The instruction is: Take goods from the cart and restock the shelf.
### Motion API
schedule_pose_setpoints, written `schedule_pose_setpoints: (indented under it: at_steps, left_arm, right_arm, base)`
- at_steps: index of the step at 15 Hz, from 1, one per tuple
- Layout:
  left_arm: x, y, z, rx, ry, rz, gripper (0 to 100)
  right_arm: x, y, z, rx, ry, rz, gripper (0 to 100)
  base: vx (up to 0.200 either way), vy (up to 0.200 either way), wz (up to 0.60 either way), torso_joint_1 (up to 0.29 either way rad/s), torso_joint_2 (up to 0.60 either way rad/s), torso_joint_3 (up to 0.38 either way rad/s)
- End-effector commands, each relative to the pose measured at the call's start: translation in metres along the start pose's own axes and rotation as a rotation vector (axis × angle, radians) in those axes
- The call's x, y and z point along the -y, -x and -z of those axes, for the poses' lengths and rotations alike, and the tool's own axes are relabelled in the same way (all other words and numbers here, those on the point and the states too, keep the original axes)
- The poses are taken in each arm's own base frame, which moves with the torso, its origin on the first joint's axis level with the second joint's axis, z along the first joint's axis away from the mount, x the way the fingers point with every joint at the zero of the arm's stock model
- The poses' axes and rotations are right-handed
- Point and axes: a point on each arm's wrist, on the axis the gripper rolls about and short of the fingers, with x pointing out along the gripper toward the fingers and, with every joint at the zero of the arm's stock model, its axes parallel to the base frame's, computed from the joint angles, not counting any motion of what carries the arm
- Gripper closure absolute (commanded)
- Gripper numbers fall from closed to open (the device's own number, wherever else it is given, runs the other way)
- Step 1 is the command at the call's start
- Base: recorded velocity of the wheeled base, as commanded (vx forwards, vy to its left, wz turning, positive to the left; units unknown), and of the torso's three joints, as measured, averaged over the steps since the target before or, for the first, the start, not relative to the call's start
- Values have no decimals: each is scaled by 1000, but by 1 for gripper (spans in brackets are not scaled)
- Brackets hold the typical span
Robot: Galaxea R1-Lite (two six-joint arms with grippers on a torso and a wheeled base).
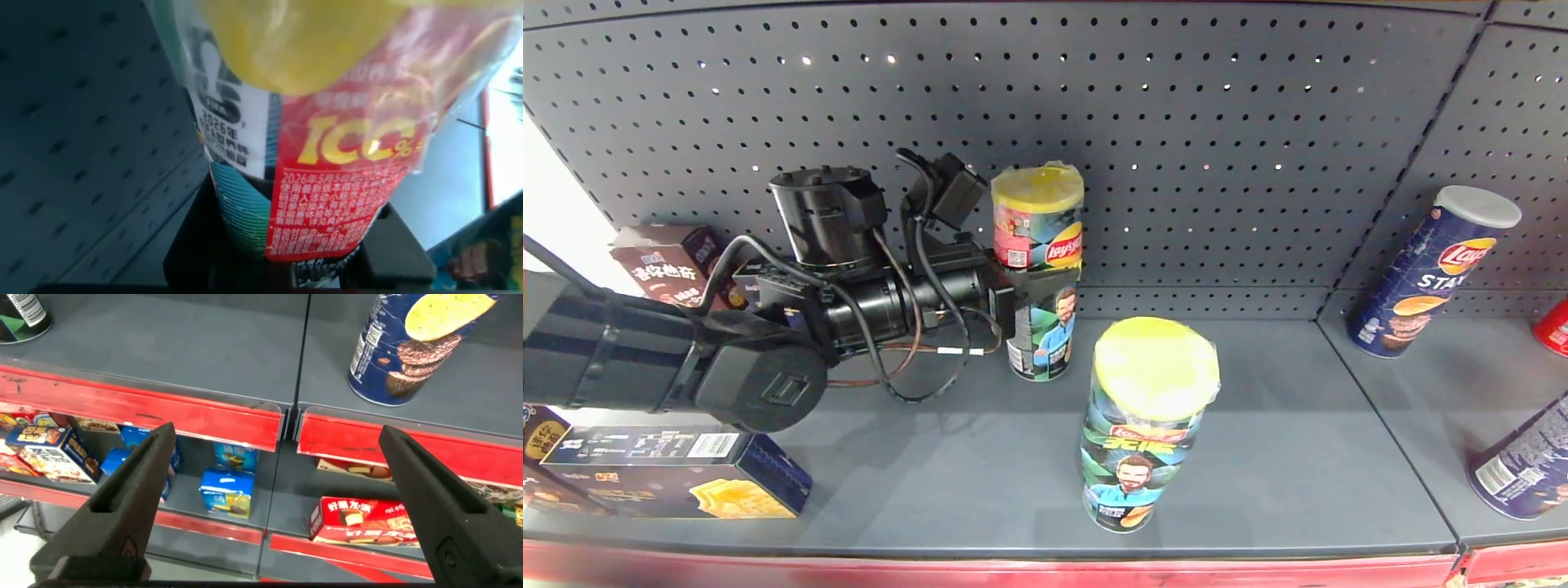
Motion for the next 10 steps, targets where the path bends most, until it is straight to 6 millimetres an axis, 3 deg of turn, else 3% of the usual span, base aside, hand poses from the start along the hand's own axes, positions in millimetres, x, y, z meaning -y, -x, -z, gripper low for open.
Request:
schedule_pose_setpoints:
  at_steps: [1, 10]
  left_arm:
    - [-5, -8, 10, 1, 3, 24, 100]
    - [-11, -26, 30, -21, 23, 39, 100]
  right_arm:
    - [0, 0, 0, -6, 0, -2, 0]
    - [0, -1, 0, -9, -1, -3, 0]
  base:
    - [0, 0, 0, 0, 0, 0]
    - [0, 0, 0, 0, 0, 0]
